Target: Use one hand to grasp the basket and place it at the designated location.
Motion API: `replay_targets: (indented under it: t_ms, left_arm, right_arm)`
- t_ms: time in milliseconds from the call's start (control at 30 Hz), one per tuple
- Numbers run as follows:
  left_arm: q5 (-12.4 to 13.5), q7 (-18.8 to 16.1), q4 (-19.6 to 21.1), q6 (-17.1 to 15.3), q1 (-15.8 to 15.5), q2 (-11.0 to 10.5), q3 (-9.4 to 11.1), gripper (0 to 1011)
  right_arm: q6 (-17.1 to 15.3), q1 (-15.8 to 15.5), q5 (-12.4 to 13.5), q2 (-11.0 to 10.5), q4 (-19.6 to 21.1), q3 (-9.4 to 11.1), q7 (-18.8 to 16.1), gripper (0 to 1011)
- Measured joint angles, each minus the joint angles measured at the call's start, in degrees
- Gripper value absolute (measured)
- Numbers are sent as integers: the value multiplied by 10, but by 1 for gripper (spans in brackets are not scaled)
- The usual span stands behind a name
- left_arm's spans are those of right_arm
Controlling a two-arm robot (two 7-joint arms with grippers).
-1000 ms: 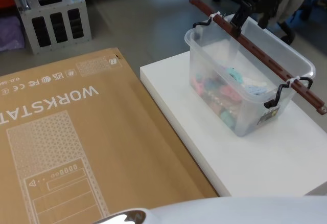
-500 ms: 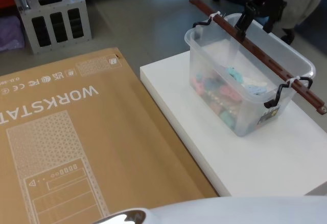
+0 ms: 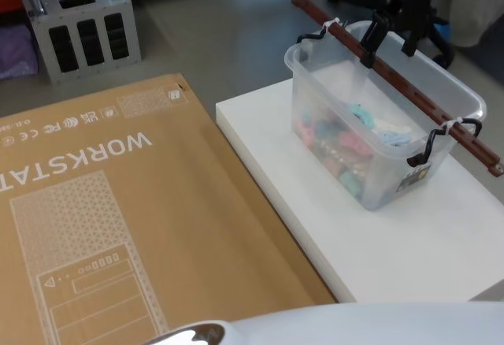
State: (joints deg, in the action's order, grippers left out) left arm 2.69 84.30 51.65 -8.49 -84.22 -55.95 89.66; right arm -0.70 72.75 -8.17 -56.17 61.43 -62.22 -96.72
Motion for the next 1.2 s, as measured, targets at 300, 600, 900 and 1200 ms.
replay_targets:
  t_ms: [300, 600, 900, 1200]
  left_arm:
    - [0, 0, 0, 0, 0, 0, 0, 0]
    - [0, 0, 0, 0, 0, 0, 0, 0]
    - [0, 0, 0, 0, 0, 0, 0, 0]
    - [0, 0, 0, 0, 0, 0, 0, 0]
  right_arm:
    - [19, 7, 0, 24, -29, -13, -6, 1000]
    - [34, 9, 1, 43, -52, -32, -12, 1000]
    - [33, 8, 5, 44, -51, -43, -12, 1000]
    - [19, -6, 12, 32, -31, -51, -12, 1000]
